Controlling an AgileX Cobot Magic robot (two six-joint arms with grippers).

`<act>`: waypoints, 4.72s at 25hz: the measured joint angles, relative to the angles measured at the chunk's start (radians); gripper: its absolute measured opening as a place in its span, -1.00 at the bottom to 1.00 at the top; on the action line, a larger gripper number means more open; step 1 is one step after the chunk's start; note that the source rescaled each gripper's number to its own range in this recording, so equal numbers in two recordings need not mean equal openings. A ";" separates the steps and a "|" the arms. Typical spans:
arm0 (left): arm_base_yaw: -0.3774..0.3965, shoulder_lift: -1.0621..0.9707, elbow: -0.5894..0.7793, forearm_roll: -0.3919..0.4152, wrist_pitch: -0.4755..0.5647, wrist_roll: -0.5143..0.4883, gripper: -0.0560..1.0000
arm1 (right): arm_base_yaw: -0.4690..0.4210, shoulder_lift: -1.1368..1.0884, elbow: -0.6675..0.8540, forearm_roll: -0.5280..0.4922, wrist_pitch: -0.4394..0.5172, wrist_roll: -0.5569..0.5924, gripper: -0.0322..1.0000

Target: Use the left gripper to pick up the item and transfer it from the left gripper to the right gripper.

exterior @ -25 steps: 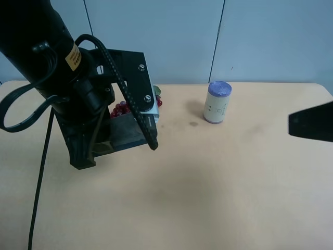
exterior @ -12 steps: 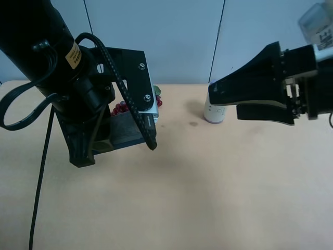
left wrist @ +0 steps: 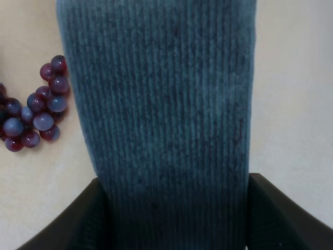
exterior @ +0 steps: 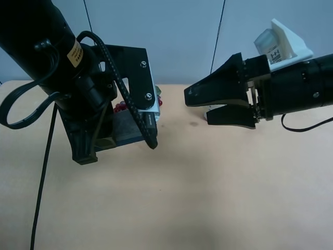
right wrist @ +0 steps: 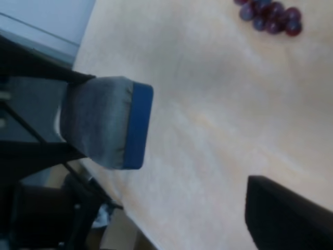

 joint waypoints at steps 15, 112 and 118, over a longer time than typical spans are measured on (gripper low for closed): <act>0.000 0.000 0.000 -0.014 -0.029 0.007 -0.89 | 0.039 0.233 -0.178 0.046 0.141 -0.056 1.00; 0.000 -0.584 0.004 0.049 0.212 -0.382 1.00 | 0.123 0.388 -0.198 0.168 0.072 -0.118 -0.93; 0.000 -0.834 0.139 0.028 0.225 -0.492 1.00 | 0.123 0.388 -0.198 0.168 0.072 -0.118 -0.93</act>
